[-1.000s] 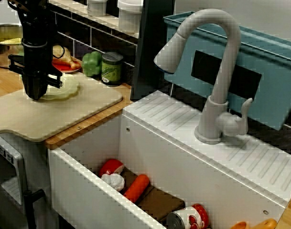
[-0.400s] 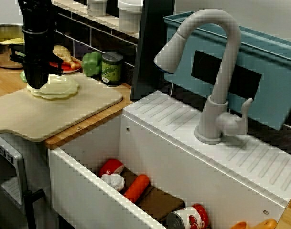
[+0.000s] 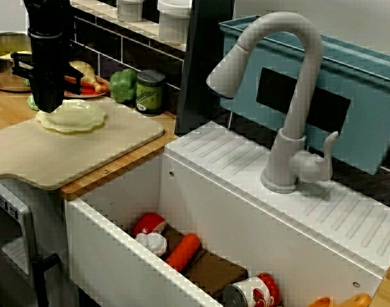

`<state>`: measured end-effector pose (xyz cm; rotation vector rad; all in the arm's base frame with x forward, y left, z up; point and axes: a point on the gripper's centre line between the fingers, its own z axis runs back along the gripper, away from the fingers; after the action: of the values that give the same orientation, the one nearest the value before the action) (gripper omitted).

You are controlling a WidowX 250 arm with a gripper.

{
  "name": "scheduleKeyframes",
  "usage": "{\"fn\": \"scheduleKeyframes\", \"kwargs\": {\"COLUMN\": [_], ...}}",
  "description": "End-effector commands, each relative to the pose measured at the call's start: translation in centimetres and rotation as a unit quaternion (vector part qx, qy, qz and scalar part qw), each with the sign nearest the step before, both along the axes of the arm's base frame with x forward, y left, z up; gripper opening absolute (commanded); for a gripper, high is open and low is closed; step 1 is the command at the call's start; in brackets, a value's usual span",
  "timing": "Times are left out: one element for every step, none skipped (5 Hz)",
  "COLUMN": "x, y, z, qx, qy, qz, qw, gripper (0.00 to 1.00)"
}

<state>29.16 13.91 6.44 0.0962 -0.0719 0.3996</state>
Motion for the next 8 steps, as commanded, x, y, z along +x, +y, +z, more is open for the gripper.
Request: {"fn": "scheduleKeyframes", "kwargs": {"x": [1.4,1.8,2.2,2.6,2.8,2.7,2.7,2.8], "y": [2.8,3.7,4.2,4.8,5.4,5.5,5.6,5.8], "z": [1.8,1.6,1.0,0.5,0.1,-0.1,0.0,-0.1], "qx": [0.040,0.054,0.071,0.082,0.084,0.087,0.085,0.085], "qy": [-0.040,-0.056,-0.063,-0.060,-0.052,-0.044,-0.037,-0.032], "qz": [-0.013,-0.027,-0.035,-0.043,-0.057,-0.064,-0.065,-0.064], "qw": [0.9983,0.9966,0.9949,0.9939,0.9935,0.9932,0.9936,0.9938], "gripper": [0.00,0.00,0.00,0.00,0.00,0.00,0.00,0.00]}}
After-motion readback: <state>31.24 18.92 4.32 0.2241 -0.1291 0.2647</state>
